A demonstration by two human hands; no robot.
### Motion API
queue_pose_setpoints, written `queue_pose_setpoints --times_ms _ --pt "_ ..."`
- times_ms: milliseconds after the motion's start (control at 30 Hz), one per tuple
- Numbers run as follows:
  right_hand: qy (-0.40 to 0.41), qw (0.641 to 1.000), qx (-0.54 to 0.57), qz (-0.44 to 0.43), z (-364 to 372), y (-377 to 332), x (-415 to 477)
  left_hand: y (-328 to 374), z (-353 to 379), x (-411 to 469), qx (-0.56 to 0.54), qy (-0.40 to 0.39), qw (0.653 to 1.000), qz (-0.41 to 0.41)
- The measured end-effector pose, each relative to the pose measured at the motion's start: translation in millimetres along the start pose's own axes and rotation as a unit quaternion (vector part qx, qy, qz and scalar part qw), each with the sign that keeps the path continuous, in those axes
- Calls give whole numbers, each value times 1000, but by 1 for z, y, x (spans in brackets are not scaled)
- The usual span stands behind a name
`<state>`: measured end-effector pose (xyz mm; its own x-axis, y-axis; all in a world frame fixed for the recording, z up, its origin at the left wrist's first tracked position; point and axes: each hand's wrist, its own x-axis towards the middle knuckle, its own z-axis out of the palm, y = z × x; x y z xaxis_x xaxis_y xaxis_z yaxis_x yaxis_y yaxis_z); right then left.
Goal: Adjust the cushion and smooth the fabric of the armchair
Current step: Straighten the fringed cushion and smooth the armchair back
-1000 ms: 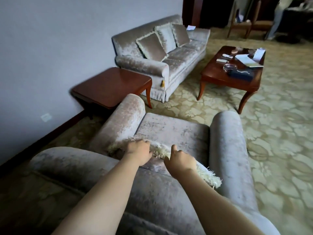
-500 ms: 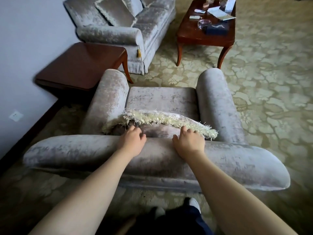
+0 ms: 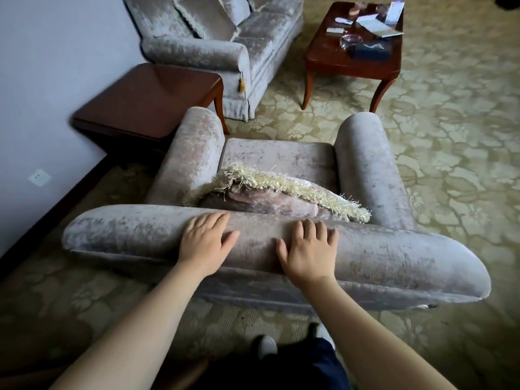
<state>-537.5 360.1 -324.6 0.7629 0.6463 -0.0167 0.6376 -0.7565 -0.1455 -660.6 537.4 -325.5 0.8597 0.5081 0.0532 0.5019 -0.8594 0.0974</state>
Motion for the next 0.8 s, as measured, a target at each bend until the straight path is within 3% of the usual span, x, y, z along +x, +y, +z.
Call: queue_pose_setpoints --times_ms 167,333,800 --pt "-16 995 -6 -102 1 -32 6 -20 -4 -14 -11 68 997 -37" --pt "31 995 4 -93 5 -33 15 -23 1 -5 -41 101 993 -49" --pt "35 995 3 -95 4 -38 18 -32 3 -1 -66 93 993 -19"
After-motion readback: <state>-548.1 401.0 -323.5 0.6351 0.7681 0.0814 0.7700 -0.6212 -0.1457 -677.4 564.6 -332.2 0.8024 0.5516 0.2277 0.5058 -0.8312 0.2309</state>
